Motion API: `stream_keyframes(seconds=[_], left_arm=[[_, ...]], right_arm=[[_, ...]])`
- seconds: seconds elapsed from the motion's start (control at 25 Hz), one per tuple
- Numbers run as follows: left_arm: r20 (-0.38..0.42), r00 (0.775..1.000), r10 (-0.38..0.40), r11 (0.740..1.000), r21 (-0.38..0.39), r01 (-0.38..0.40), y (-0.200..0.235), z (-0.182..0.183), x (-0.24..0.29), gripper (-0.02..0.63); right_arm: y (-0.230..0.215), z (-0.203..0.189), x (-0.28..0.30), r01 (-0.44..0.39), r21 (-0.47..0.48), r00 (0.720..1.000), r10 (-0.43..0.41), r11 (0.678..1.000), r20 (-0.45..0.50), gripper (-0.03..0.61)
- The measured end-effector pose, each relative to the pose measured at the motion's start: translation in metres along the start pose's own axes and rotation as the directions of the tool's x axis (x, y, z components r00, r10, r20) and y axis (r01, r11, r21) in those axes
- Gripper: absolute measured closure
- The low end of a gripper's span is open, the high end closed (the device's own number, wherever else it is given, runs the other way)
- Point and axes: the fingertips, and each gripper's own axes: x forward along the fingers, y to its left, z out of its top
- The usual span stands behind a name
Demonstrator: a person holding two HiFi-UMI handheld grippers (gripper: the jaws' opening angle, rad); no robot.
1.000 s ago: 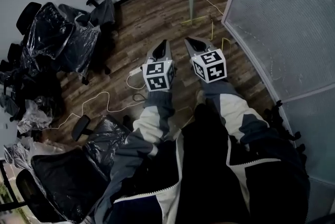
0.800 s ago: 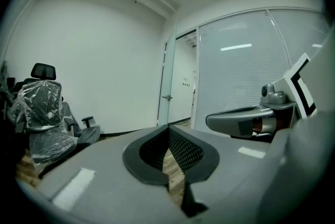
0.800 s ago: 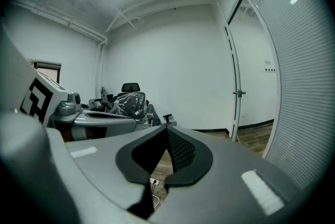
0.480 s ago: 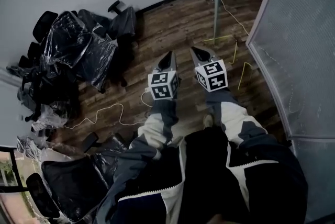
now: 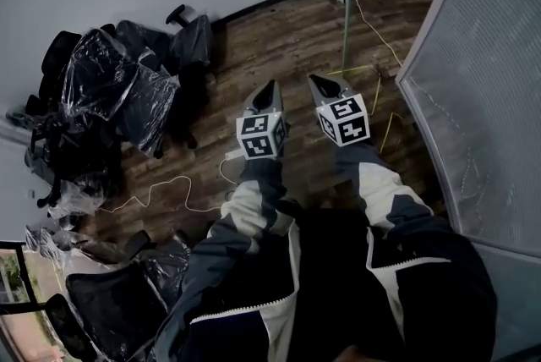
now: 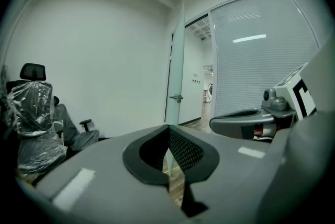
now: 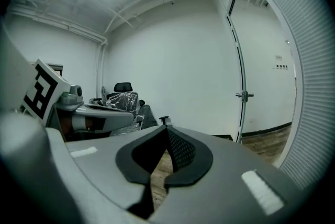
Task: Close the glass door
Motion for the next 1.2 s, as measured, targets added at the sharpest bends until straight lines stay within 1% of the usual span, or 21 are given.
stream_keyframes(seconds=[0.16,0.32,0.4,0.48,0.52,0.64,0.84,1.04,1.2], left_arm=[[0.01,1.0,-0.018,1.0,-0.015,0.018,0.015,0.009,0.033,0.611],[0.015,1.0,-0.027,0.999,-0.017,0.028,0.04,0.016,0.073,0.611],[0.002,0.999,-0.054,0.998,-0.027,0.054,0.05,0.012,0.094,0.611],[0.01,0.996,-0.091,0.995,-0.044,0.091,0.061,0.014,0.12,0.611],[0.011,0.994,-0.108,0.993,-0.043,0.109,0.068,0.018,0.133,0.611],[0.009,0.989,-0.151,0.989,-0.003,0.151,0.092,0.04,0.168,0.611],[0.023,0.976,-0.219,0.976,0.01,0.219,0.136,0.066,0.218,0.611],[0.027,0.97,-0.242,0.97,0.029,0.241,0.174,0.081,0.26,0.611],[0.02,0.968,-0.249,0.968,0.033,0.248,0.198,0.082,0.292,0.611]], right_arm=[[-0.011,0.005,0.03,-0.015,-0.02,1.0,0.015,1.0,-0.02,0.574],[-0.031,0.015,0.068,0.002,-0.035,0.999,-0.003,0.999,-0.032,0.573],[-0.041,0.013,0.086,0.019,-0.035,0.999,-0.02,0.999,-0.042,0.574],[-0.055,0.015,0.108,0.041,-0.029,0.998,-0.042,0.999,-0.047,0.573],[-0.062,0.02,0.121,0.053,-0.027,0.998,-0.054,0.998,-0.044,0.572],[-0.079,0.04,0.161,0.092,-0.022,0.995,-0.092,0.996,-0.031,0.573],[-0.096,0.068,0.225,0.15,-0.023,0.988,-0.15,0.988,-0.021,0.573],[-0.117,0.082,0.276,0.204,-0.012,0.979,-0.204,0.979,-0.023,0.572],[-0.136,0.086,0.306,0.232,0.0,0.972,-0.232,0.973,-0.033,0.574]])
